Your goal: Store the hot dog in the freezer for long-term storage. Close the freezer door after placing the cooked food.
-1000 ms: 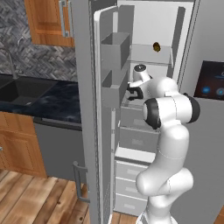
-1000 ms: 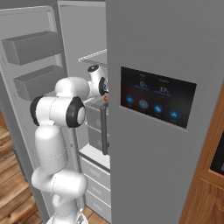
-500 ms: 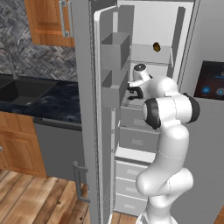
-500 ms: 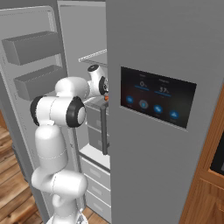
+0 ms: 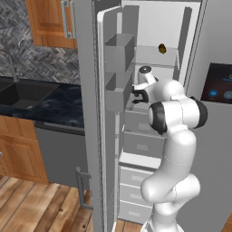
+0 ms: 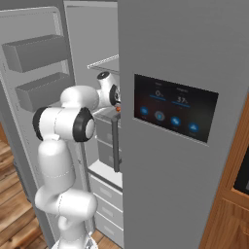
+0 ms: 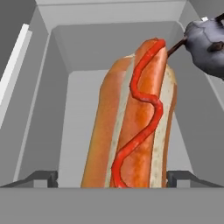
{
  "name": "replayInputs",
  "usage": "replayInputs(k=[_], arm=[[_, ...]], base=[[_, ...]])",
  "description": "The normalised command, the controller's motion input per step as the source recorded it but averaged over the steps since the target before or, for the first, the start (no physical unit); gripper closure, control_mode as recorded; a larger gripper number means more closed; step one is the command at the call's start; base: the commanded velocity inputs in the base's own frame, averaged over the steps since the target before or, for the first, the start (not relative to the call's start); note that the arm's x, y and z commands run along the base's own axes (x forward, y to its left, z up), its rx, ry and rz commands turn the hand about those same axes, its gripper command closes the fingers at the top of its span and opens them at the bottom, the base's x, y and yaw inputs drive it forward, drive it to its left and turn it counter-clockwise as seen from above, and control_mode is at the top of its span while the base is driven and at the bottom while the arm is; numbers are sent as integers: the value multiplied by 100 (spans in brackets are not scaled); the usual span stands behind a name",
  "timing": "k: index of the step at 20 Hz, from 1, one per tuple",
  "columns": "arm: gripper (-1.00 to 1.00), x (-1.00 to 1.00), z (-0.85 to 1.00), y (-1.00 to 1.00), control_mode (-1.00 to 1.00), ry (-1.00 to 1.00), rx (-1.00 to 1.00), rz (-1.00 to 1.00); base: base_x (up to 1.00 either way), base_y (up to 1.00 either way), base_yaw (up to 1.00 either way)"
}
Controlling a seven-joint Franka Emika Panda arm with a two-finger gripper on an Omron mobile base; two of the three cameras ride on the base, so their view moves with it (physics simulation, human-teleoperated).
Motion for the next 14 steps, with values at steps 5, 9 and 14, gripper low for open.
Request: replayInputs(k=[5, 9, 14], arm=[[-100, -45, 4, 0, -100, -1, 0, 0], [-100, -37, 2, 1, -100, -4, 0, 0], [-100, -27, 3, 15, -100, -4, 0, 1]], base=[[0, 0, 0], [0, 0, 0], [0, 0, 0]])
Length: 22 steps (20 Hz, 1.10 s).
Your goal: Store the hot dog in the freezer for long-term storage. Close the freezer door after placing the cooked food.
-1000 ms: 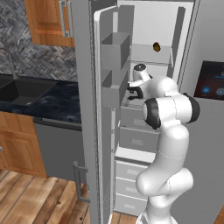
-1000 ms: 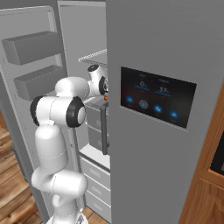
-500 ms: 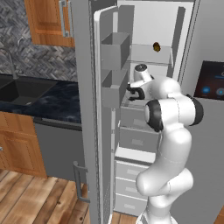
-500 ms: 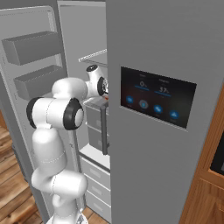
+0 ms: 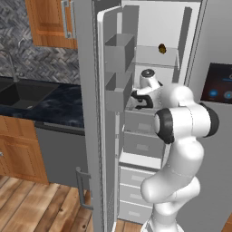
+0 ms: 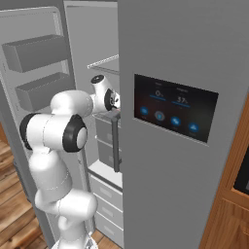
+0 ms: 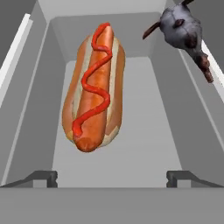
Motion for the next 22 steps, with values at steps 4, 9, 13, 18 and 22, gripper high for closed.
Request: replayInputs(k=[4, 9, 13, 18, 22], arm=[[-100, -23, 3, 23, -100, -3, 0, 3], [-100, -36, 1, 10, -100, 0, 0, 2], [-100, -50, 4, 3, -100, 0, 0, 1], [-100, -53, 16, 25, -100, 0, 0, 1], [-100, -54, 39, 4, -100, 1, 0, 1]], base=[[0, 0, 0], [0, 0, 0], [0, 0, 0], [0, 0, 0], [0, 0, 0]])
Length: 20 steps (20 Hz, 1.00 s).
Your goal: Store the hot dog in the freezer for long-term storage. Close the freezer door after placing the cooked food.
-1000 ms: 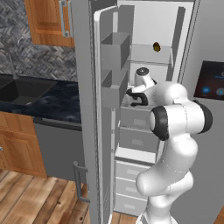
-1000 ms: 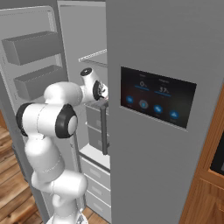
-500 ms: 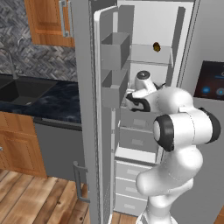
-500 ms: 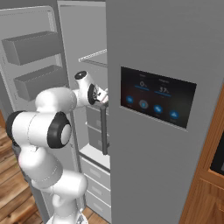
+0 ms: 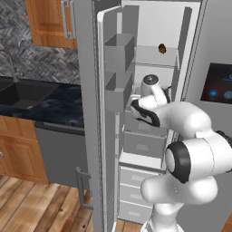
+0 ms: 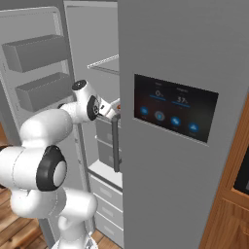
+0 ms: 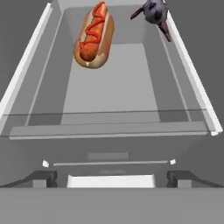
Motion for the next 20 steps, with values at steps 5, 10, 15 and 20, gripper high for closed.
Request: replayInputs(k=[5, 10, 15, 20], arm=[[-100, -51, 33, 0, -100, 6, 2, 0], [-100, -49, 24, 0, -100, 15, 2, 0], [-100, -53, 14, 0, -100, 17, 4, 0], [-100, -56, 4, 0, -100, 12, 6, 1]], base=[[0, 0, 0], [0, 0, 0], [0, 0, 0], [0, 0, 0]])
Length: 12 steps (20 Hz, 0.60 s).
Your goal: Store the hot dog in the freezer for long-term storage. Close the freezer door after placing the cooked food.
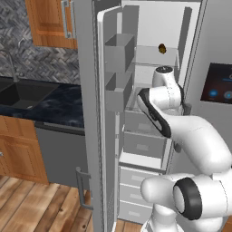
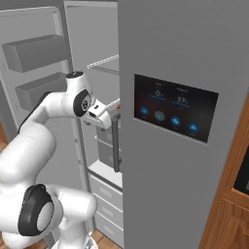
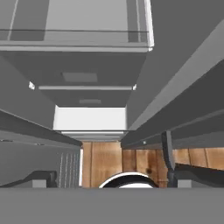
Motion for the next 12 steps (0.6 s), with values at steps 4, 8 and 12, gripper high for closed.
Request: replayInputs(k=[4, 8, 12], arm=[[-100, -58, 0, 0, -100, 4, 5, 11], [-100, -55, 7, 1, -100, 1, 0, 17], [-100, -44, 0, 0, -100, 0, -9, 17]], base=[[0, 0, 0], [0, 0, 0], [0, 0, 0]])
